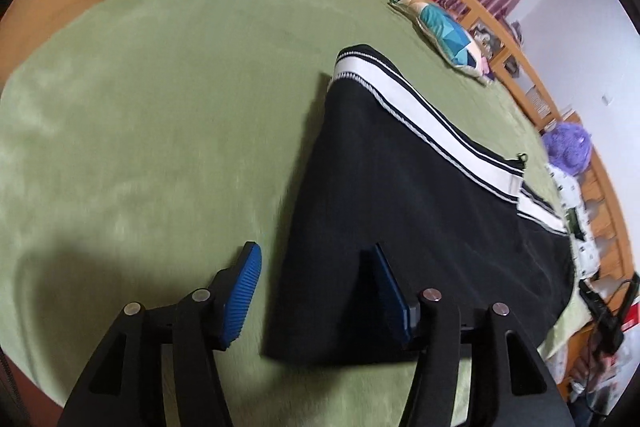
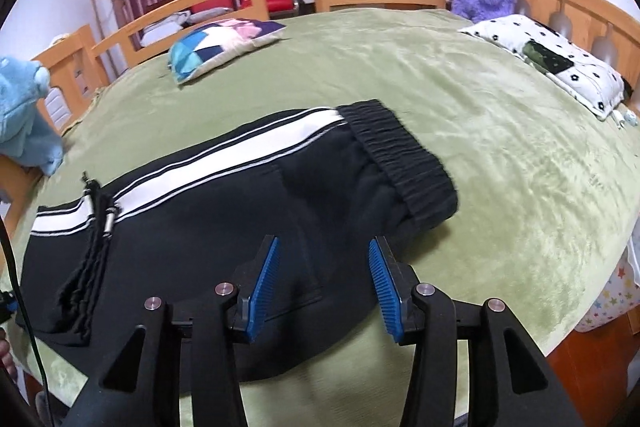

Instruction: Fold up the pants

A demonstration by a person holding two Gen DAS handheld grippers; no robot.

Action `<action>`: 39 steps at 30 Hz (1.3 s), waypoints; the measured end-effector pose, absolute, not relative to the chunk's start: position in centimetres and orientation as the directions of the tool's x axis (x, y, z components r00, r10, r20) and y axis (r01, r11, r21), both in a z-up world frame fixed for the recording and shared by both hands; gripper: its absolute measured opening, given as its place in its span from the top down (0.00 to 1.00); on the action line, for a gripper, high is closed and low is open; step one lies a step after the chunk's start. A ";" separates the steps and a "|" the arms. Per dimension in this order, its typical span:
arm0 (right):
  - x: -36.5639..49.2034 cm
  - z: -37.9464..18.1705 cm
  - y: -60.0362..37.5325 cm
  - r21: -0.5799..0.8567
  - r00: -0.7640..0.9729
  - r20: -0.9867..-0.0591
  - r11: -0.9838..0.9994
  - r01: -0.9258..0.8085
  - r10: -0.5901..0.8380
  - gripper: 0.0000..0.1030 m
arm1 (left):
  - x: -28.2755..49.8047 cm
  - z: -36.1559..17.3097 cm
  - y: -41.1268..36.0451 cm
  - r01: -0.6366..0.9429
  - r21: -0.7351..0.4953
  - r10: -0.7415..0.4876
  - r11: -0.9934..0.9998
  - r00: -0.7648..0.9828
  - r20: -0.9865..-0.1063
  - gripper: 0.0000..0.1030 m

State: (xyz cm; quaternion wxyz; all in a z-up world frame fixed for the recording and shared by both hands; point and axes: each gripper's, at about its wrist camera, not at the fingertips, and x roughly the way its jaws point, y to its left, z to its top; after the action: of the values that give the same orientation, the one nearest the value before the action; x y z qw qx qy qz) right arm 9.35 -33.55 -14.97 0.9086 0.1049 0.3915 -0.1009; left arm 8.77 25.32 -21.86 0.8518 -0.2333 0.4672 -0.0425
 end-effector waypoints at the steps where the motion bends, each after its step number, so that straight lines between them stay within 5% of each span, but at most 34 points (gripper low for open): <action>1: 9.5 -15.0 -33.3 0.113 0.673 -0.733 0.959 0.261 -0.097 0.56 | 8.3 -22.1 25.3 -0.143 -0.458 -0.309 0.878 0.561 -0.768 0.42; 11: 8.8 -16.4 -31.9 0.214 0.661 -0.750 0.950 0.226 0.012 0.56 | 7.9 -23.2 24.1 -0.192 -0.497 -0.300 0.846 0.598 -0.743 0.32; 13: 8.6 -16.7 -31.8 0.239 0.657 -0.753 0.946 0.220 0.037 0.56 | 7.8 -22.9 23.6 -0.216 -0.487 -0.273 0.846 0.608 -0.745 0.46; 15: 8.3 -16.7 -31.6 0.242 0.658 -0.752 0.948 0.208 0.047 0.56 | 7.3 -22.1 23.7 -0.244 -0.466 -0.221 0.851 0.638 -0.738 0.73; 17: 7.9 -16.6 -31.5 0.227 0.665 -0.746 0.952 0.203 0.036 0.56 | 6.9 -20.7 23.3 -0.232 -0.447 -0.191 0.864 0.671 -0.717 0.78; 23: 7.1 -16.4 -32.3 0.251 0.685 -0.727 0.948 0.196 0.051 0.56 | 7.3 -12.8 15.0 -0.095 -0.090 0.012 0.991 0.753 -0.658 0.81; 26: 6.9 -16.3 -32.9 0.265 0.698 -0.714 0.944 0.197 0.055 0.56 | 7.5 -9.7 9.4 0.022 0.007 -0.013 1.000 0.789 -0.614 0.81; 33: 6.6 -16.4 -35.1 0.300 0.706 -0.705 0.931 0.207 0.070 0.56 | 7.7 -9.1 -1.5 0.239 0.067 -0.146 0.969 0.767 -0.625 0.83; 39: 5.7 -16.5 -37.0 0.305 0.713 -0.699 0.927 0.219 0.061 0.56 | 7.8 -14.5 -8.2 0.370 0.086 -0.188 0.925 0.643 -0.743 0.83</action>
State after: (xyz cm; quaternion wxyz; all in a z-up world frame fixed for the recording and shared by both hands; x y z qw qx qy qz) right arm 5.71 -36.97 -16.46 0.9065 0.1863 0.3765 -0.0435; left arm 7.81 -8.17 -14.50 0.8989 0.1159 0.3930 -0.1552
